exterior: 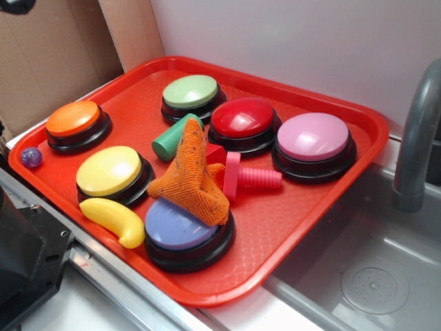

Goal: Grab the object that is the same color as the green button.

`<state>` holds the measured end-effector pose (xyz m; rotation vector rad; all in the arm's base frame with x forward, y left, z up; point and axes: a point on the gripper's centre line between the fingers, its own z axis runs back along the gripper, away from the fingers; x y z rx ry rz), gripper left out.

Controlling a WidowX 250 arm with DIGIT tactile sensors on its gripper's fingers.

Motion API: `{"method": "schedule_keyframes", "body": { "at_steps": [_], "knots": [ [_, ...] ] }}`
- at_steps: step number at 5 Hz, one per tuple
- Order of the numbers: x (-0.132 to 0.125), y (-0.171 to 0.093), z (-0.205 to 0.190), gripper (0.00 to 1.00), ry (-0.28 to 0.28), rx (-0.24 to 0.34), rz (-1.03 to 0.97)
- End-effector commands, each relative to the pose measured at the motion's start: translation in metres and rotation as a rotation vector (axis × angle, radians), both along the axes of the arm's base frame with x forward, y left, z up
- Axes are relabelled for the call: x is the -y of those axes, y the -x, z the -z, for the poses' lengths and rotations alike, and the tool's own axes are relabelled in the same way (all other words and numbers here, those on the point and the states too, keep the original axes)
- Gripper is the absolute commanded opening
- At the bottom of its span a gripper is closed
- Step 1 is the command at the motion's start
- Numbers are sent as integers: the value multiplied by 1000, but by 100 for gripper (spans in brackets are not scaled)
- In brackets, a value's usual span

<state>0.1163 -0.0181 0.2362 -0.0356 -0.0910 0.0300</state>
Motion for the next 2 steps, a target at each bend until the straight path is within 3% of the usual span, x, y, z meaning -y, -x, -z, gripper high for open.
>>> {"method": "schedule_keyframes", "body": {
  "at_steps": [1, 2],
  "knots": [
    [0, 0, 0, 100, 0, 0, 0],
    [-2, -15, 13, 100, -1, 28, -38]
  ]
}}
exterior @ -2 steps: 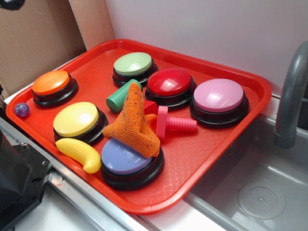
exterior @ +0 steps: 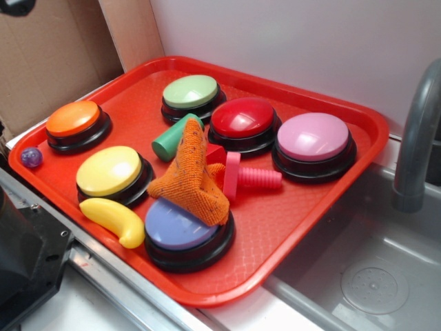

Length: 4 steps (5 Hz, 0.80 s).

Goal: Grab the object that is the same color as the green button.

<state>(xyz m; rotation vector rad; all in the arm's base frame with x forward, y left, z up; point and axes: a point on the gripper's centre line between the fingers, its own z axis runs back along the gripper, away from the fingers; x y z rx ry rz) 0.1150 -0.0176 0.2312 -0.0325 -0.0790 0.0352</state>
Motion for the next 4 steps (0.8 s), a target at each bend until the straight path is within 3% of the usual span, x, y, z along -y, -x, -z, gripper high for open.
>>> {"method": "schedule_keyframes", "body": {
  "at_steps": [1, 3, 4],
  "knots": [
    [-3, -33, 22, 100, -15, 53, -80],
    [-14, -88, 73, 100, -60, 66, -223],
    [-20, -103, 91, 100, -37, 66, -221]
  ]
}}
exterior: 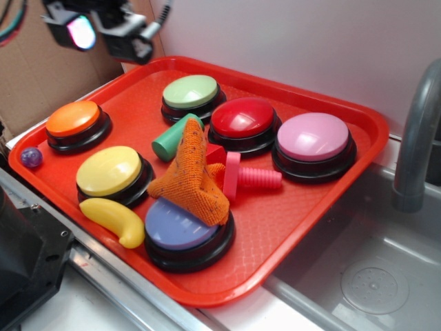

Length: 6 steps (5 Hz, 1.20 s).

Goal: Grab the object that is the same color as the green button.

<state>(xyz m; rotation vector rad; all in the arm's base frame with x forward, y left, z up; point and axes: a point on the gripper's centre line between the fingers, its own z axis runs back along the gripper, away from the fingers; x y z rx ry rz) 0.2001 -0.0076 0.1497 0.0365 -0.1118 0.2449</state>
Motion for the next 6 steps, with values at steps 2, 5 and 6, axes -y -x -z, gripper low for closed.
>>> {"method": "schedule_keyframes", "body": {
  "at_steps": [2, 5, 6],
  "knots": [
    [-25, -39, 59, 100, 83, -2, 17],
    [-19, -41, 109, 100, 122, -13, 81],
    [-17, -41, 119, 100, 125, -22, 84]
  ]
}}
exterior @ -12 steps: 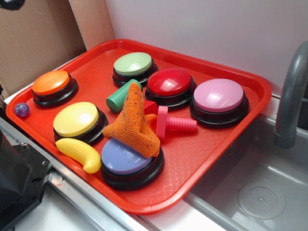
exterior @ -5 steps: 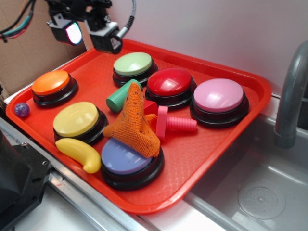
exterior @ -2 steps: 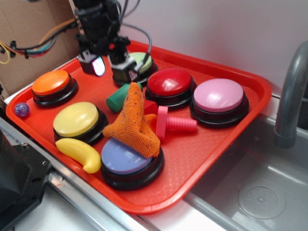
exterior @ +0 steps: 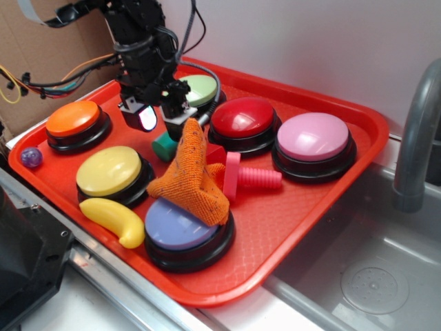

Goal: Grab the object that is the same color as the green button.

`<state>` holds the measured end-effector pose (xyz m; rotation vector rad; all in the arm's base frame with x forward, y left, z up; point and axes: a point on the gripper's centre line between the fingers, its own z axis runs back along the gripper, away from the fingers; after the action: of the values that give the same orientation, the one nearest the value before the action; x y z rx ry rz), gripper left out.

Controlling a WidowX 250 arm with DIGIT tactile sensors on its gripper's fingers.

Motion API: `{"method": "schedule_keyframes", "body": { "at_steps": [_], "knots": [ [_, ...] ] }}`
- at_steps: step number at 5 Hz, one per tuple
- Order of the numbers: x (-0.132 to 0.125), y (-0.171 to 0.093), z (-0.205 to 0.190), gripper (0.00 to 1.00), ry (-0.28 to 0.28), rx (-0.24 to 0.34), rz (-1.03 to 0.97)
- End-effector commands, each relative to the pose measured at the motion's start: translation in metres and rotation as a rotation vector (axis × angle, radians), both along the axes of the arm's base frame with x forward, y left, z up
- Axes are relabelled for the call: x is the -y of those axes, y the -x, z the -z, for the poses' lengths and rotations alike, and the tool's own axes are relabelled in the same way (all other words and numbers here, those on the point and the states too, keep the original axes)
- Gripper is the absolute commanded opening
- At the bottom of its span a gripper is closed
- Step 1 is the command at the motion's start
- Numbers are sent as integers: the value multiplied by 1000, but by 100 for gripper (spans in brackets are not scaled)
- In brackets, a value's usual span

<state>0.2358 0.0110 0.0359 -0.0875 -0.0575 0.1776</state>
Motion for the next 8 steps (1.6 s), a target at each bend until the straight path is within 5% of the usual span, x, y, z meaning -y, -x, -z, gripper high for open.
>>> {"method": "schedule_keyframes", "body": {
  "at_steps": [1, 2, 4, 7, 8],
  "knots": [
    [1, -3, 11, 100, 10, 22, 10],
    [1, -3, 10, 0, 13, 42, 2],
    [-6, -3, -11, 0, 38, 39, 1],
    [-19, 2, -87, 0, -276, -2, 9],
    [-19, 9, -112, 0, -255, 20, 35]
  ]
}}
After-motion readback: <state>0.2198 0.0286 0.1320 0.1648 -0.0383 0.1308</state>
